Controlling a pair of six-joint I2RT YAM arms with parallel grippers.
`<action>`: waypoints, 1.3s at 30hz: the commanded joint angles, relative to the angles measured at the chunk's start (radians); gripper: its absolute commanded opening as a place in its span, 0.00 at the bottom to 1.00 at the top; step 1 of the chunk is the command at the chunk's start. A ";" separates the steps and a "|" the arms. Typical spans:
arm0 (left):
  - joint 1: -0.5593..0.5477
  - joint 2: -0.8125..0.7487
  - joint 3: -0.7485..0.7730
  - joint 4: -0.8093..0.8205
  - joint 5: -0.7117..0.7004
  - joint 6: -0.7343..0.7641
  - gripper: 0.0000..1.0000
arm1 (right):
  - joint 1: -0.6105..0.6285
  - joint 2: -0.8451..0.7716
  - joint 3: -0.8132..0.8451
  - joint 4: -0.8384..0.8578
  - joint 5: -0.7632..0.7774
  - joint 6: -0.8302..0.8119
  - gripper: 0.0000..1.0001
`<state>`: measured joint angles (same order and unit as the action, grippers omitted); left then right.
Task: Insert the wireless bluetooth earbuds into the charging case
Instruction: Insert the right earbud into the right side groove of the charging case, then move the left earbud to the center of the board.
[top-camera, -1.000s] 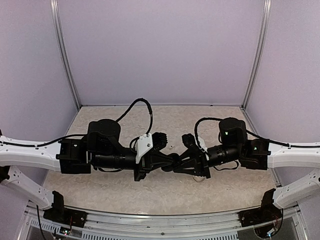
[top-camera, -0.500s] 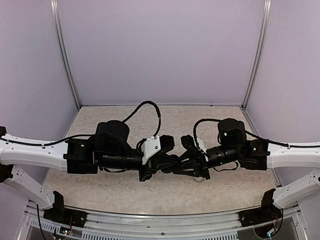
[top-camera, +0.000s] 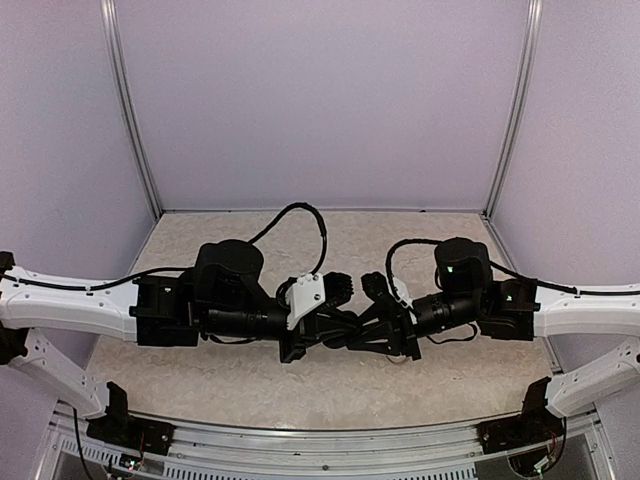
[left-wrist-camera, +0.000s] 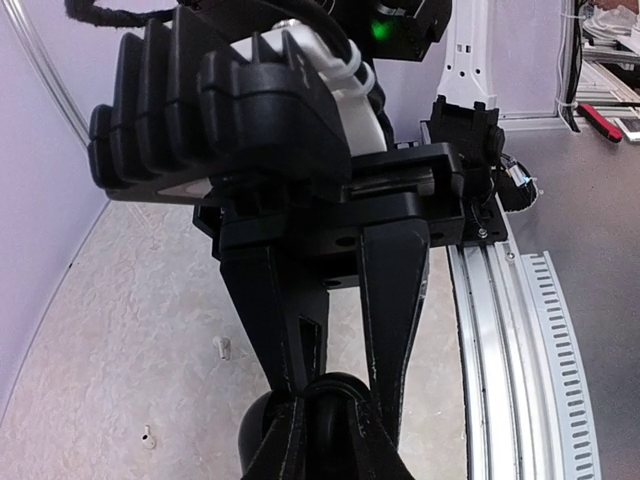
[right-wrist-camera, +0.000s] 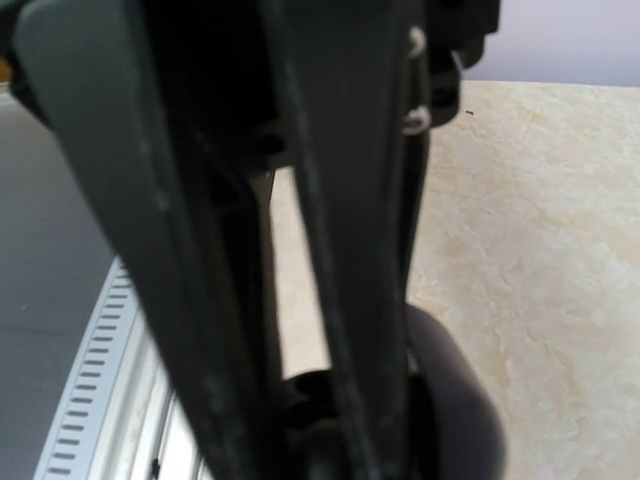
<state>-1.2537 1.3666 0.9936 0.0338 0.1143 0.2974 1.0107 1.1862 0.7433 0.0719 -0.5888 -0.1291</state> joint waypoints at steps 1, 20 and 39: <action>-0.007 -0.026 0.028 -0.028 -0.008 0.017 0.20 | 0.012 -0.011 -0.004 0.065 -0.013 0.009 0.00; 0.007 -0.200 -0.064 0.020 -0.087 -0.064 0.38 | -0.023 -0.018 -0.049 0.123 -0.006 0.062 0.00; 0.474 0.020 -0.193 0.047 -0.122 -0.450 0.41 | -0.122 -0.102 -0.132 0.175 -0.048 0.127 0.00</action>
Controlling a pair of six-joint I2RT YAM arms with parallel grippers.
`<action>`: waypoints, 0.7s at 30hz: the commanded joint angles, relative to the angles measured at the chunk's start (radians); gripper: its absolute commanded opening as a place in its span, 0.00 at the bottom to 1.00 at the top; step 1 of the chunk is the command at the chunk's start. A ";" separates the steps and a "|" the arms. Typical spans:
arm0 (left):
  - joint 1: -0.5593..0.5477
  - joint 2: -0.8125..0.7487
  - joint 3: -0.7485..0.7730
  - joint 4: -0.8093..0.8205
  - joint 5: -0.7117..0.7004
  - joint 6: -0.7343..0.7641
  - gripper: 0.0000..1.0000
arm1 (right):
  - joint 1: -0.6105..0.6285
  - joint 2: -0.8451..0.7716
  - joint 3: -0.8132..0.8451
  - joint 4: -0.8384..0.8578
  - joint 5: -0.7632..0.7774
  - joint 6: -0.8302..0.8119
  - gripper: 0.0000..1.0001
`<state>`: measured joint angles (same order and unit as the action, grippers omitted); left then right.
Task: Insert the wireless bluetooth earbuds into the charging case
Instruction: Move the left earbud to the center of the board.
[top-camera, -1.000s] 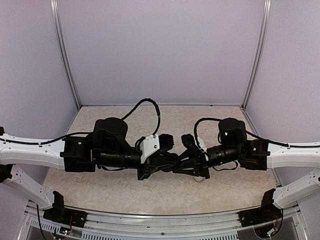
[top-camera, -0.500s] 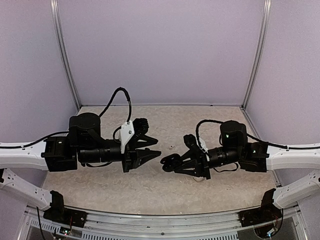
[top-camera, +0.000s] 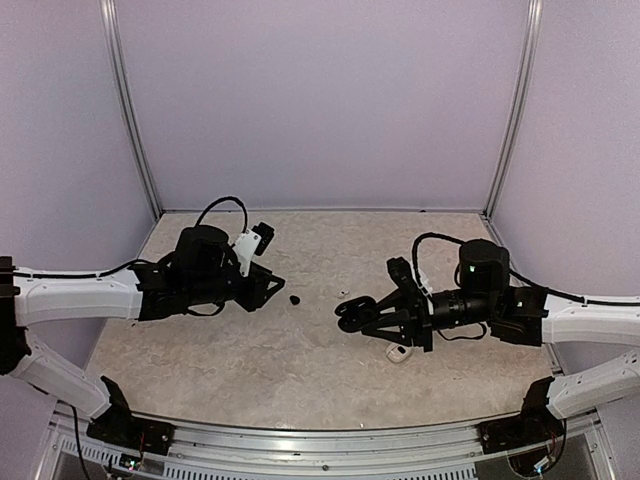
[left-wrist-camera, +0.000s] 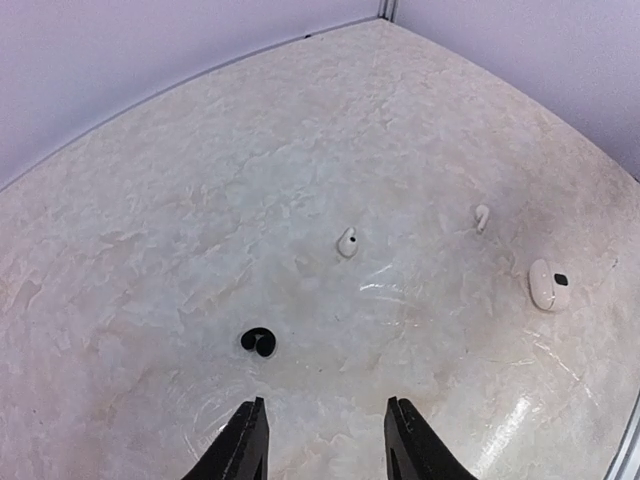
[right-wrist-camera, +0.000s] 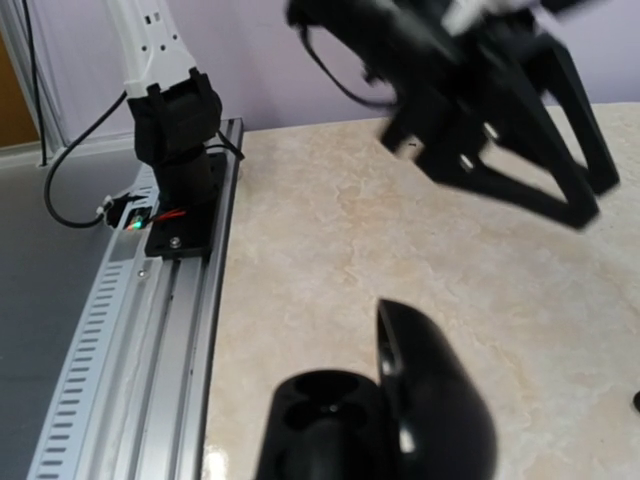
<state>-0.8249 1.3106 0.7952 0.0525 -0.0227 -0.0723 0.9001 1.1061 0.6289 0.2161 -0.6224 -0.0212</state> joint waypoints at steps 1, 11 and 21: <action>0.054 0.113 0.034 0.017 0.007 -0.085 0.41 | -0.013 -0.024 -0.019 0.032 -0.013 0.018 0.00; 0.053 0.448 0.289 -0.114 0.017 -0.153 0.41 | -0.016 -0.058 -0.036 0.020 0.007 0.018 0.00; 0.046 0.624 0.420 -0.183 0.014 -0.192 0.33 | -0.020 -0.087 -0.050 0.009 0.021 0.018 0.00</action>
<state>-0.7712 1.9026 1.1839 -0.0868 -0.0086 -0.2478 0.8913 1.0466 0.5922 0.2153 -0.6086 -0.0093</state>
